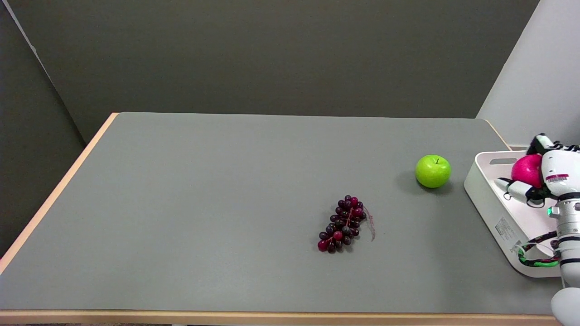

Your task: Place the red apple into the white box.

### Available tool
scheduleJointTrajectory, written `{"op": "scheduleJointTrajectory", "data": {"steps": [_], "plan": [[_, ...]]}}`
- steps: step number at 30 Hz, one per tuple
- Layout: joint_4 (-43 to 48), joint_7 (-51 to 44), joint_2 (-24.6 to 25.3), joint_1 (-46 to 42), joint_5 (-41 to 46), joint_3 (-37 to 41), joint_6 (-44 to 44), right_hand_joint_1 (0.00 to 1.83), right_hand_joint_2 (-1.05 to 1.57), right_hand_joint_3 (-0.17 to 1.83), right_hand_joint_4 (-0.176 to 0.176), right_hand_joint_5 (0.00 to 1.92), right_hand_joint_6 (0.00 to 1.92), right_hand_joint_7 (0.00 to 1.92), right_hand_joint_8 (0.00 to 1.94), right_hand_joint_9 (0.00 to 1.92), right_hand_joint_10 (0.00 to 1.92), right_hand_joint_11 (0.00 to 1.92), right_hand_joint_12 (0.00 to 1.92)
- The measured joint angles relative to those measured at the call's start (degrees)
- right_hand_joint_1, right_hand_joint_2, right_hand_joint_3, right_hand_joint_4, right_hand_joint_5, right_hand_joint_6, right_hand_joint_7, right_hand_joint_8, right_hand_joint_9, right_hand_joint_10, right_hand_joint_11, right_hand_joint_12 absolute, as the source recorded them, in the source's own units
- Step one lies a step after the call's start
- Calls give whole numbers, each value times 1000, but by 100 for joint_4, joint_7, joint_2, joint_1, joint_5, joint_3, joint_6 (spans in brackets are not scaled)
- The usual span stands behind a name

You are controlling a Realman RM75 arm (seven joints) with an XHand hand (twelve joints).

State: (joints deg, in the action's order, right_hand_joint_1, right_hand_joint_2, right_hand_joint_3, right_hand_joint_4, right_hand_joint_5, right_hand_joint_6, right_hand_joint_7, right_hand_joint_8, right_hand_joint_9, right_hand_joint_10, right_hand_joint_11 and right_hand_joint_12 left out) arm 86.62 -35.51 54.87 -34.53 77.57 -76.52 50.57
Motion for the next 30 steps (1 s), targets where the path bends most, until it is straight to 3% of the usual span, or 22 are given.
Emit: {"op": "scheduleJointTrajectory", "data": {"steps": [2, 4, 6, 10, 13, 21, 25, 28, 30], "plan": [[-6, -2, -13, 5, 16, -63, 50, 550, 720, 992, 114, 330, 781, 312, 414, 258, 729, 119, 1164], [-6, -4, -27, 8, 18, -120, 94, 550, 730, 910, 117, 305, 701, 247, 316, 148, 616, 2, 1107], [-6, -6, -39, 11, 19, -161, 127, 501, 677, 1008, 116, 289, 657, 207, 334, 94, 593, -1, 1036], [-3, -5, -68, 24, 19, -234, 188, 461, 677, 905, 120, 274, 531, 130, 246, 5, 459, -1, 852], [10, 30, -87, 33, 17, -269, 223, 388, 598, 975, 125, 218, 540, 72, 211, 33, 226, -1, 748], [40, 304, -130, 64, -48, -309, 306, 237, 642, 875, 137, 179, 407, 2, 151, -1, 98, -1, 498], [78, 548, -151, 86, -152, -324, 355, 230, 602, 977, 129, 120, 458, -1, 139, -1, 130, -1, 535], [137, 761, -170, 111, -333, -350, 401, 211, 651, 833, 124, 148, 352, 8, 140, 4, 134, -1, 545], [204, 923, -184, 140, -526, -385, 431, 319, 623, 1036, 105, 101, 472, 122, 45, 71, 38, -1, 518]]}}
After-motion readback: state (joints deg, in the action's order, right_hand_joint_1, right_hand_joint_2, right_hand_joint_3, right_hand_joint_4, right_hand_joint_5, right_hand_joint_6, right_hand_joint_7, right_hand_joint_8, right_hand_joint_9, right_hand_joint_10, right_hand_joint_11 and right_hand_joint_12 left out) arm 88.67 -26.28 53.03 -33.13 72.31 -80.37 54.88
